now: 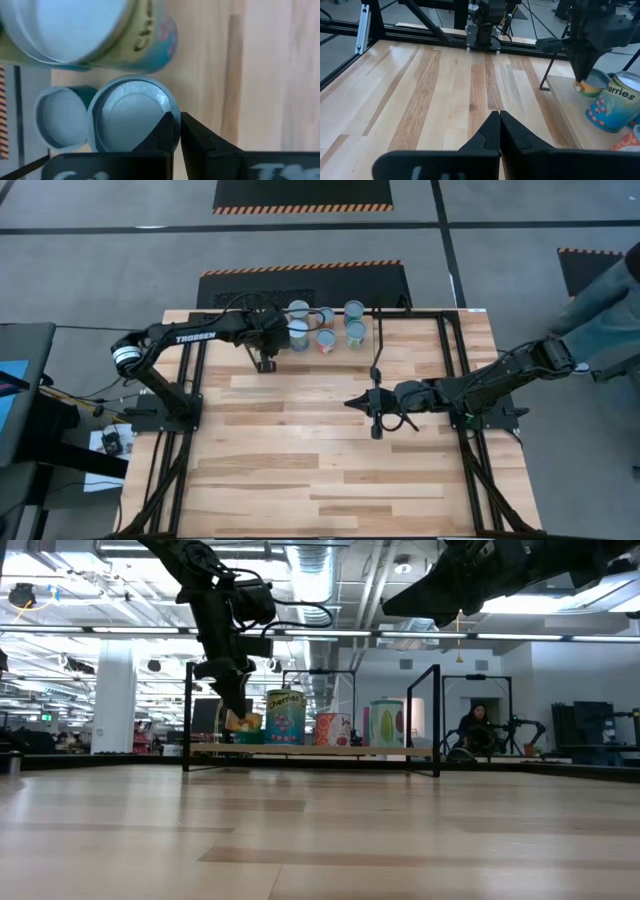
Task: Pick and place cans onto a shelf
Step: Put the canned mushrooms on the shelf
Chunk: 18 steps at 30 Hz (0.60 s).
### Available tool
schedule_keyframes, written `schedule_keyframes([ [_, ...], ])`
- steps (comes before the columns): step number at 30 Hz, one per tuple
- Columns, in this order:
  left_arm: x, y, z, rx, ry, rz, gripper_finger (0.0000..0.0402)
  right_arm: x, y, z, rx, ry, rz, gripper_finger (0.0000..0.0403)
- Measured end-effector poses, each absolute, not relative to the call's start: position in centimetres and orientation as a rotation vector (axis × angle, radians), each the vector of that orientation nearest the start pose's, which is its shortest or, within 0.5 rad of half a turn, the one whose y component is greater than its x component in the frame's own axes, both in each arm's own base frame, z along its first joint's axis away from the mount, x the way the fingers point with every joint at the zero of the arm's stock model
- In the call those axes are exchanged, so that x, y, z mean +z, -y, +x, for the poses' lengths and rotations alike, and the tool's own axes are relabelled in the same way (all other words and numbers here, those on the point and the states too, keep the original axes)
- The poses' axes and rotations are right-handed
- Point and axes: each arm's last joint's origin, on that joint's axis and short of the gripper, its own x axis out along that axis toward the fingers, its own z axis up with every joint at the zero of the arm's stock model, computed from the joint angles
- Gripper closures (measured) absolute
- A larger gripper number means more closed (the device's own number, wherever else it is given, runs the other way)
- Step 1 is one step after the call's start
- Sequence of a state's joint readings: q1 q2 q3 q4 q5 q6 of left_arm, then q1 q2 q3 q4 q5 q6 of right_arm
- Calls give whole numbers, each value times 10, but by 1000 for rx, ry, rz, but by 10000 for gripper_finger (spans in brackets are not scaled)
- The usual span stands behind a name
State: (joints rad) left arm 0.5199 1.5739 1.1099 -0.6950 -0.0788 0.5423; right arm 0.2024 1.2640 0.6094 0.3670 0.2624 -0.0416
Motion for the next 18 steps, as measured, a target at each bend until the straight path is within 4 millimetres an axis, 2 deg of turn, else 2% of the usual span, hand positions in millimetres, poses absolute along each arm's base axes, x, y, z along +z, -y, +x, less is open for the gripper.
schedule_keyframes([
  [18,214,-168,261,285,-1269,138,384,226,-46,259,-55,-287,-102,387],
])
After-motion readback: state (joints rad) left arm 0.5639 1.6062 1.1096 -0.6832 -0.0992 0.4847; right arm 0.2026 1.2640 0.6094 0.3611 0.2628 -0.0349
